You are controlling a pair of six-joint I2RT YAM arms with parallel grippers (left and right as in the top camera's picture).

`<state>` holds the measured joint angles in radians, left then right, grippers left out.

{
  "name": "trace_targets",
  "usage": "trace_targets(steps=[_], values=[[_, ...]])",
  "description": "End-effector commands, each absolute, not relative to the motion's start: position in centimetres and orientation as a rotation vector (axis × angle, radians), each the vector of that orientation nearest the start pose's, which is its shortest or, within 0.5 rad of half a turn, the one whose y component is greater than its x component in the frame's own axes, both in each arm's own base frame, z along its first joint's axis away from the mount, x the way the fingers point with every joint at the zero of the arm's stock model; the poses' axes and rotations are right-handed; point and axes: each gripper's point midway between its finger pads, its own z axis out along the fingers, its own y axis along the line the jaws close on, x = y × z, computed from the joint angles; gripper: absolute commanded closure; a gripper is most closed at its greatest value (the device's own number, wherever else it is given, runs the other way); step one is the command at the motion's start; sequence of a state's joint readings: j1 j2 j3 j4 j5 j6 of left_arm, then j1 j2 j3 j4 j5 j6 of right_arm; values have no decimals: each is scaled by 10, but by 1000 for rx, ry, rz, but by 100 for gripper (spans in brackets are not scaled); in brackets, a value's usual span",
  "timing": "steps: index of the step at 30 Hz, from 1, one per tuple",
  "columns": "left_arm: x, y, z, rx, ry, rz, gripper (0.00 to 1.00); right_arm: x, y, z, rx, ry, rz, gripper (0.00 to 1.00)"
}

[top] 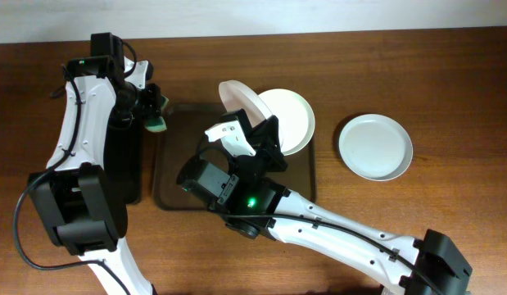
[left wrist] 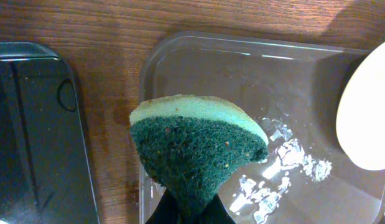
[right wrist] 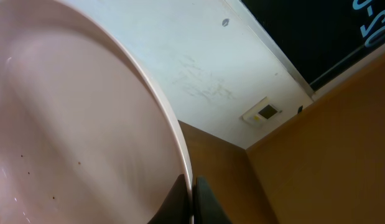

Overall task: Clean dirty plates on tray and stack at the side
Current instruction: 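Lift the cleaned plate and carry it onto the side plate, right gripper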

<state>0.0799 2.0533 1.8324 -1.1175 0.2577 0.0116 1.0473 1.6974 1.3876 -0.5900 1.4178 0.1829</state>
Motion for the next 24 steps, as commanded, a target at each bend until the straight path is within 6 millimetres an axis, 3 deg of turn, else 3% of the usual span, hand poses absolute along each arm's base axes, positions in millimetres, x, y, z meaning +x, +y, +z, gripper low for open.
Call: trace_targets(steps=[1,4,7,10,12,15,17,18,20,24], values=[[456,-8,125,-19,2853,-355,100,329,233,286,-219,1718,-861,96],[456,-8,125,-19,2853,-355,100,333,257,256,-343,1857,-675,96],[456,-8,125,-19,2853,-355,100,333,271,227,-321,2024,-414,96],[456,-8,125,-19,2853,-355,100,339,258,208,-206,2249,-134,96],[456,-8,125,-19,2853,-355,100,344,242,206,-121,2357,16,96],[456,-8,125,-18,2853,-355,100,361,199,218,26,2434,197,96],[456,-8,125,-18,2853,-355,100,374,144,223,200,2465,247,96],[456,-8,125,-18,2853,-355,100,377,127,221,255,2478,251,96],[456,-7,125,-19,2853,-354,100,378,70,210,482,2516,222,96],[457,-9,126,-14,2850,-356,100,366,-26,188,821,2513,112,96]])
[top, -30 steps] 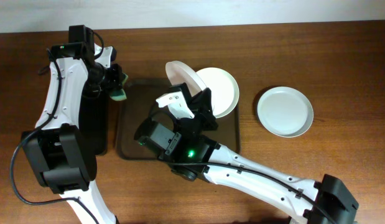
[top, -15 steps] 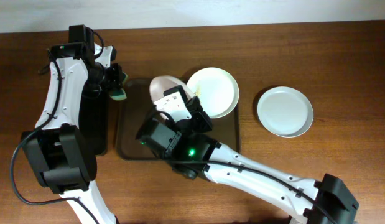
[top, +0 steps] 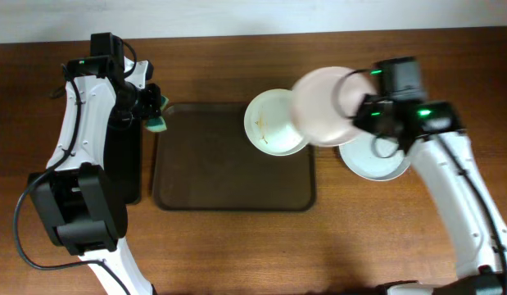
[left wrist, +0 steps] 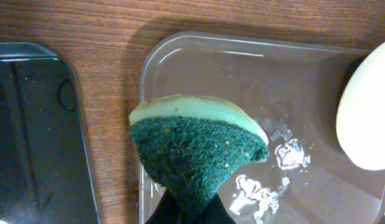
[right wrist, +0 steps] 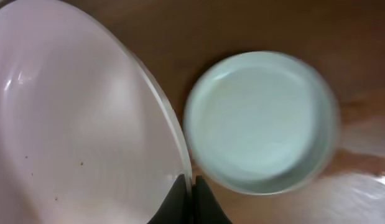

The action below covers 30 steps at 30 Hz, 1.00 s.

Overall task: Clean dirty plates on tray and stack at the side
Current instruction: 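Lift the cleaned plate and carry it onto the side plate, right gripper, then grip the last white plate's rim and drag it to tray center, right gripper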

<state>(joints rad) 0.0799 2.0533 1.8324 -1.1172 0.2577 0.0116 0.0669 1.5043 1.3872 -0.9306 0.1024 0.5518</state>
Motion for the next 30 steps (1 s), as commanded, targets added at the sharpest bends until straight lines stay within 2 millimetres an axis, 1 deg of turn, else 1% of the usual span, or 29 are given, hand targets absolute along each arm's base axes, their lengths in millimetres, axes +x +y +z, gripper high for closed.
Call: trace_targets(steps=[1,2,3,4,6,7,8,9,13,17,18,19,20,22,23,25,26,28,30], values=[[457,-9,126,-14,2849,-355,100,361,-45,181,890,2507,89,96],[457,-9,126,-14,2849,-355,100,355,-61,172,952,2503,69,96],[457,-9,126,-15,2849,-355,100,349,-72,165,1000,2503,55,96],[457,-9,126,-15,2849,-355,100,341,-85,152,1062,2504,35,96],[457,-9,126,-14,2849,-355,100,328,-104,129,1147,2500,10,96],[457,-9,126,-14,2849,-355,100,326,-111,119,1167,2487,0,96],[457,-9,126,-14,2849,-355,100,325,-114,113,1166,2480,-2,96],[457,-9,126,-14,2849,-355,100,324,-116,102,1170,2473,-5,96],[457,-9,126,-15,2849,-355,100,321,-116,72,1175,2486,-8,96],[457,-9,126,-15,2849,-355,100,317,-114,37,1210,2566,-23,96],[457,-9,126,-15,2849,-355,100,317,-114,28,1218,2587,-26,95],[457,-9,126,-15,2849,-355,100,315,-112,21,1224,2608,-19,88],[457,-9,126,-15,2849,-355,100,316,-109,19,1199,2628,3,83],[457,-9,126,-15,2849,-360,100,323,-98,21,1109,2660,99,64],[457,-9,126,-15,2849,-361,100,326,-93,24,1075,2667,141,61],[457,-9,126,-15,2849,-360,100,335,-89,43,1040,2645,202,59],[457,-9,126,-15,2849,-360,100,343,-90,65,1016,2612,205,59],[457,-9,126,-15,2849,-360,100,357,-85,108,912,2564,205,55],[457,-9,126,-15,2849,-360,100,370,-72,138,833,2526,222,53]])
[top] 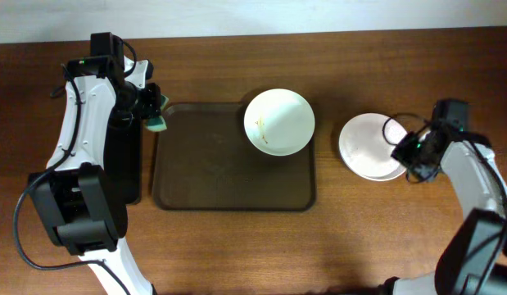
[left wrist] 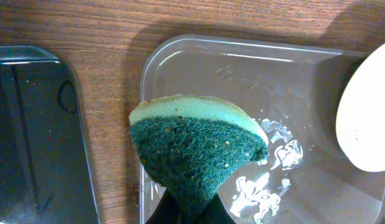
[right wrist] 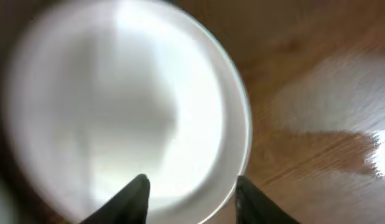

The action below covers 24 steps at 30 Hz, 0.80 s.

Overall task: Clean dirty plates on tray and stack at the side
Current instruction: 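Grip the last white plate's rim and drag it to tray center, right gripper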

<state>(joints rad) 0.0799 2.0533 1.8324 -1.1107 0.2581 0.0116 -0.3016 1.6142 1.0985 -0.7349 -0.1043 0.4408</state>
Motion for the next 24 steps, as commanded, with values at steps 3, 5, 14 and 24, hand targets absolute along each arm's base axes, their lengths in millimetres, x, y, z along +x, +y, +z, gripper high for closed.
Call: trace_targets(steps=[3,5,14,24], values=[[457,-9,126,-15,2848,-360,100,394,-5,154,691,2513,315,50],[457,-9,126,-15,2848,-360,100,403,28,146,691,2513,316,51],[457,-9,126,-14,2848,-360,100,416,121,60,667,2648,311,68],[457,-9,126,-15,2848,-360,100,414,128,16,707,2735,339,92]])
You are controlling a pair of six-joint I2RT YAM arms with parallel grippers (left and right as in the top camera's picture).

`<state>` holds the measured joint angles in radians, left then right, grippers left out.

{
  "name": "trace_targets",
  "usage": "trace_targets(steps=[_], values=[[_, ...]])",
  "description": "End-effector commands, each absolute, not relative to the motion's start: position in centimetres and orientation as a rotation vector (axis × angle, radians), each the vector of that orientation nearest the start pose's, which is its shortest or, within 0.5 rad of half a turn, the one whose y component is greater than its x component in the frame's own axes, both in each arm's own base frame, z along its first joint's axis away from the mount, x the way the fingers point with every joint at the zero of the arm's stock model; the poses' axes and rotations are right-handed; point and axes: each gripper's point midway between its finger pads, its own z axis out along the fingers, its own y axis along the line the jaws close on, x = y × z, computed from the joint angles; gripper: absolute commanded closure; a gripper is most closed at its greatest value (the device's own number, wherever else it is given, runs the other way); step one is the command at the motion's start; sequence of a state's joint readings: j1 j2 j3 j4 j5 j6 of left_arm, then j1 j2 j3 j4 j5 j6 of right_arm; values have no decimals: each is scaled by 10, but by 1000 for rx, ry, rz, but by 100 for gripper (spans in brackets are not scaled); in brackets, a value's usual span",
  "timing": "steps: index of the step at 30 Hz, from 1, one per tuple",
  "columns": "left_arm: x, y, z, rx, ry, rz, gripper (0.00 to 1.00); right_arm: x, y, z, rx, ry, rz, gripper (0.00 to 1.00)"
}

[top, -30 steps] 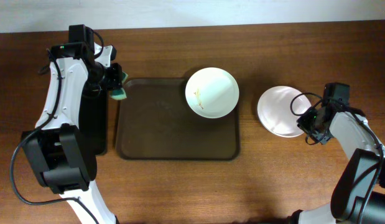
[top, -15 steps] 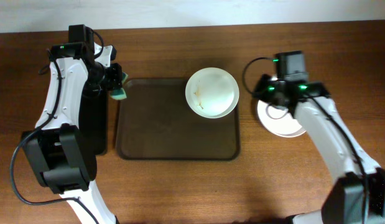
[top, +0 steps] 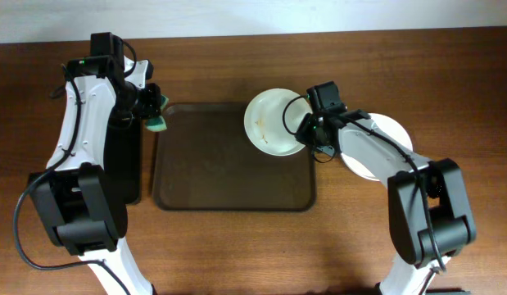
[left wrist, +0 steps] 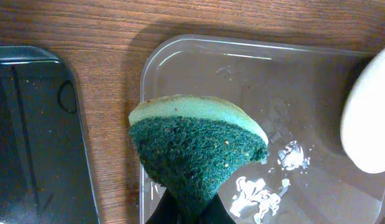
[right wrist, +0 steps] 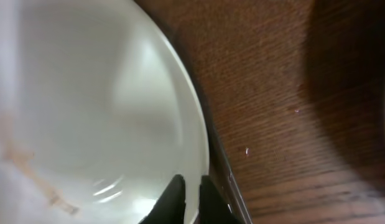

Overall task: Clean dirty plates on tray and stack at the side
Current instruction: 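Grip the last white plate's rim and drag it to tray center, right gripper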

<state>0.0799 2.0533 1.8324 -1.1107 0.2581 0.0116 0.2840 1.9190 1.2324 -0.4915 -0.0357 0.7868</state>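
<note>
One dirty white plate (top: pixel 273 123) with a brown smear lies on the back right of the dark brown tray (top: pixel 220 164). My right gripper (top: pixel 307 131) is at its right rim. The right wrist view shows the right gripper (right wrist: pixel 192 178) shut on that rim of the plate (right wrist: pixel 99 112). The stack of clean plates (top: pixel 394 129) sits on the table right of the tray, partly under my right arm. My left gripper (top: pixel 151 111) is shut on a green sponge (top: pixel 158 123) over the tray's back left corner; the sponge (left wrist: pixel 198 149) fills the left wrist view.
A black tray (top: pixel 126 164) lies along the left side of the brown tray, under my left arm. Bare wooden table (top: pixel 237 254) surrounds everything.
My right gripper was open over the plate stack at the right. Now it is at the tray, shut on the right rim of the dirty plate. The left gripper and sponge have not moved.
My right gripper first held a pinkish plate tilted above the tray. Then it held that plate over the white plate at the right. After that the plate lay on the stack and the gripper was open. Now it grips the dirty plate on the tray.
</note>
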Motion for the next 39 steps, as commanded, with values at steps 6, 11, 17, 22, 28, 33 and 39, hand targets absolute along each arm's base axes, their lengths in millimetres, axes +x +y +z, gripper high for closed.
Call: trace_targets(steps=[6,11,17,22,28,33,39], values=[[457,-11,126,-9,2849,-361,100,419,139,11,629,2814,391,91],[457,-12,126,-5,2849,-361,100,391,179,20,455,2947,429,96],[457,-12,126,-4,2849,-361,100,360,234,24,322,3019,563,82],[457,-12,126,-4,2849,-361,100,359,248,32,166,3002,580,57],[457,-12,126,-4,2849,-361,100,418,243,70,-374,2779,408,45],[457,-12,126,-4,2850,-361,100,429,237,39,-506,2852,285,55],[457,-12,126,-4,2849,-362,100,429,242,20,-547,2873,331,69]])
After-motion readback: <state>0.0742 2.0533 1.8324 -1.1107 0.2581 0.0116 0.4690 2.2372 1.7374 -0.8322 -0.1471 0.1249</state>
